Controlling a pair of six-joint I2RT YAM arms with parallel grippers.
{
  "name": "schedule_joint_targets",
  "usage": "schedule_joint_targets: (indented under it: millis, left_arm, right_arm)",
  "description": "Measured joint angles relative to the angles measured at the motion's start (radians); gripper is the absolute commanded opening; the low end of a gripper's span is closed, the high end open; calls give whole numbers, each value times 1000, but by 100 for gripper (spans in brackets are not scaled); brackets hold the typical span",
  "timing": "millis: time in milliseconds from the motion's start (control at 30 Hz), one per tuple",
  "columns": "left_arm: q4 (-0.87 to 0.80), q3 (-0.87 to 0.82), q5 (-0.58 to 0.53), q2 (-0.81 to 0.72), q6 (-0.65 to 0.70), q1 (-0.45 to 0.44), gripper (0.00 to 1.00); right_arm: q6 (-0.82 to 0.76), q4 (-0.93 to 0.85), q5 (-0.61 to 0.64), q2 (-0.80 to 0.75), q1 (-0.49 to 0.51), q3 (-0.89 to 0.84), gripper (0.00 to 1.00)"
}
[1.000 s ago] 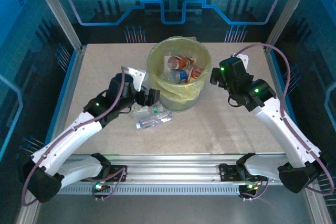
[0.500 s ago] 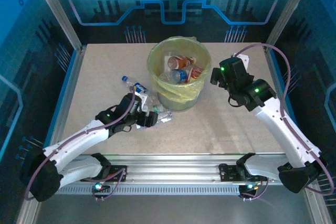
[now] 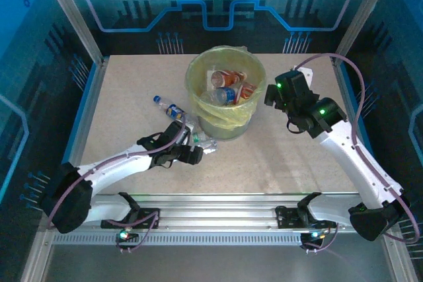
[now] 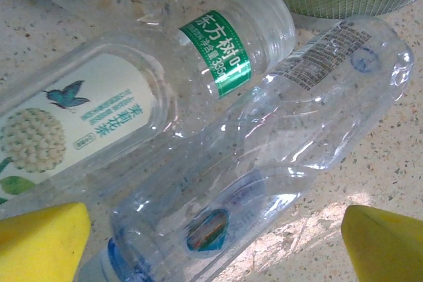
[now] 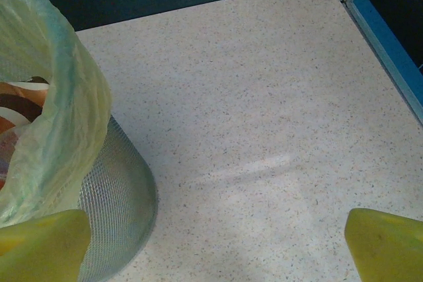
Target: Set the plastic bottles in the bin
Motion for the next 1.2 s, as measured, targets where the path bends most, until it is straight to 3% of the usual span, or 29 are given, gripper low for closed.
schedule_joint_targets:
  millis: [400,667,933,1200]
  left_arm:
    - [30,0,-11,121,-26,-102,98]
    - [50,4,-48,192,-57,-168,92]
    - [55,79,-98,306,-59,-218,74]
    - [37,88,-119,303,-31,-270,54]
  right_arm:
    - [0,-2,0,14,0,0,100]
    - [1,-2,0,15,0,0,100]
    - [4,-2,0,19,0,0,100]
    - [8,-2,0,19,0,0,100]
